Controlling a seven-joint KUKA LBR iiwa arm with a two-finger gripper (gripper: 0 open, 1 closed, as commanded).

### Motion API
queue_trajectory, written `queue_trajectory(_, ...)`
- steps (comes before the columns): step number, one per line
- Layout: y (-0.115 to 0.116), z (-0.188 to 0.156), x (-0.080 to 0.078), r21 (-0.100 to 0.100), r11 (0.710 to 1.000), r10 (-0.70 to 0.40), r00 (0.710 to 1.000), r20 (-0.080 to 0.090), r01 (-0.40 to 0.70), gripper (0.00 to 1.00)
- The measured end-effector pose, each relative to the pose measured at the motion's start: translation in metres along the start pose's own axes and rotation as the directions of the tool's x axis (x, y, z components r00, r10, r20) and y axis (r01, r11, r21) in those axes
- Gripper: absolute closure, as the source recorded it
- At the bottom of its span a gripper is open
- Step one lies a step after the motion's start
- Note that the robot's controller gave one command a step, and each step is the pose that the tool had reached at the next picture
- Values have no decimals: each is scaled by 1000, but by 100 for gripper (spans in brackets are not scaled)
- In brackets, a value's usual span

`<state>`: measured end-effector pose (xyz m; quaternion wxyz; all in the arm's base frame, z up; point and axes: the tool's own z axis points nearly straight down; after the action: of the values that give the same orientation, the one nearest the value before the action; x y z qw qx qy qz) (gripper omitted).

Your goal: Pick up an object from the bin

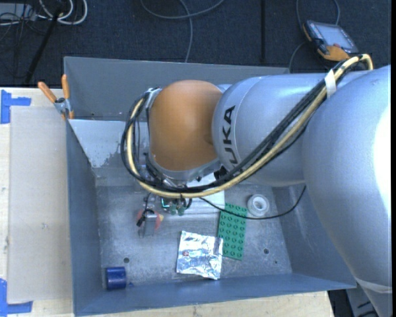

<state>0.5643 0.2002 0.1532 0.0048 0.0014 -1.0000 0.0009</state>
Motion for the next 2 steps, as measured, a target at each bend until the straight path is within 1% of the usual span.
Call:
queue_trajectory(1,-66,71,-6,3,987,-163,987,2,163,0)
queue_trajectory(2,-39,85,8,0,981,-194,981,6,194,0)
